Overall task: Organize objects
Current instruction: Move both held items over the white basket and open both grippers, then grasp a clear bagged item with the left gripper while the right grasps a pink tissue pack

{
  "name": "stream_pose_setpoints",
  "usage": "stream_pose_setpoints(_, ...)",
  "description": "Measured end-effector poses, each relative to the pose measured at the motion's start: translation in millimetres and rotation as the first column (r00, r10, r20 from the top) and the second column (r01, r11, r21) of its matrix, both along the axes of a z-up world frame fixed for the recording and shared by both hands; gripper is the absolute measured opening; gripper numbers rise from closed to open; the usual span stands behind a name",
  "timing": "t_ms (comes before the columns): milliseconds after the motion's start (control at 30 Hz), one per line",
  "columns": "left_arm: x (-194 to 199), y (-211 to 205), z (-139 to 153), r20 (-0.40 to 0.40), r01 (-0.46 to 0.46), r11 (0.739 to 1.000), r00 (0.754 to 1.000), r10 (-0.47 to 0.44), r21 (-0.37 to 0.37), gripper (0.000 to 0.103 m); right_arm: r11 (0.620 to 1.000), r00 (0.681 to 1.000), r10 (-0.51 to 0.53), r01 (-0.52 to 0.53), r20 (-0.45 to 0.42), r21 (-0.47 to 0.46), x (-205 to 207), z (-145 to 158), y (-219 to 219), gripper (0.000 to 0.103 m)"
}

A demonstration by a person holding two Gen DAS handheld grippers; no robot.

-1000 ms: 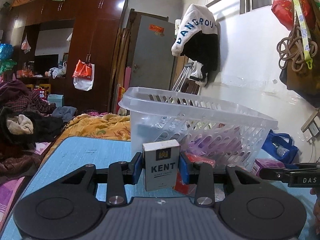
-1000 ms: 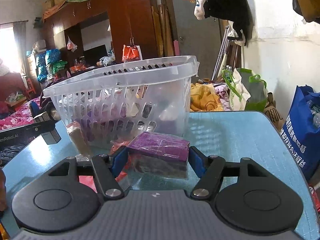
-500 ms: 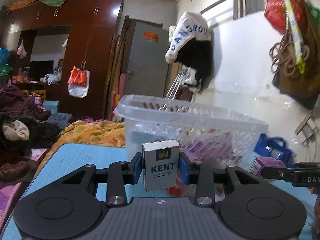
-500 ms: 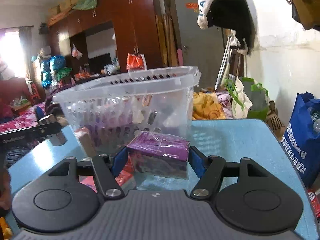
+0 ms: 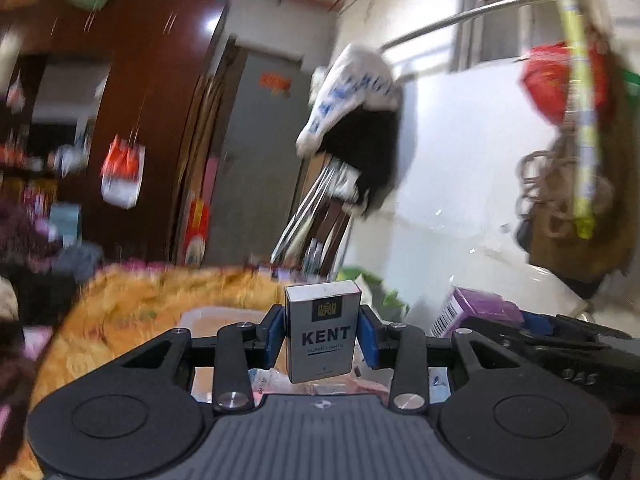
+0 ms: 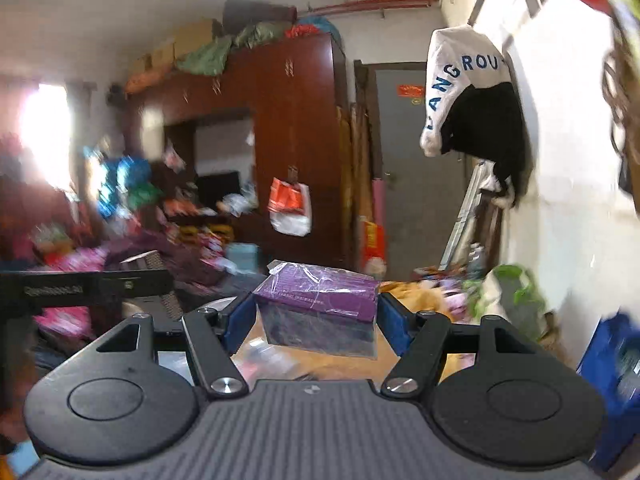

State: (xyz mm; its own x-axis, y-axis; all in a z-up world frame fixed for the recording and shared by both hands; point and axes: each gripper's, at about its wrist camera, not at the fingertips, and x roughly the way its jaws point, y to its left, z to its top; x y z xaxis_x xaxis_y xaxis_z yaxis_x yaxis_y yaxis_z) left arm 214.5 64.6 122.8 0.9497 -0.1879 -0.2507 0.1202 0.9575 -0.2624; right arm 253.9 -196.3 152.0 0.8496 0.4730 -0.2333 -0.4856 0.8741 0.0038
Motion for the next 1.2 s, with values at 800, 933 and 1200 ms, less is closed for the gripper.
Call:
stream_pose_setpoints(800, -64, 6, -83, -0.023, 0.004, 1.000, 1.000, -0.003, 0.030, 0.097, 0.992, 0.981, 0.092, -0.075, -0.169, 0.104, -43, -93, -47, 0.103)
stream_pose_setpoints(933, -68, 4, -114, -0.124, 0.052, 0.998, 0.991, -0.047, 0.034, 0.097, 0.984, 0.947, 0.175, -0.155, -0.270, 0.093, -55, -124, -38, 0.103)
stream_pose_setpoints(1200, -64, 5, -131, -0.168, 0.038, 0.998, 0.985, -0.029, 0.047, 0.097, 0.964, 0.917, 0.203, -0.248, -0.343, -0.092, -55, -139, 10, 0.101)
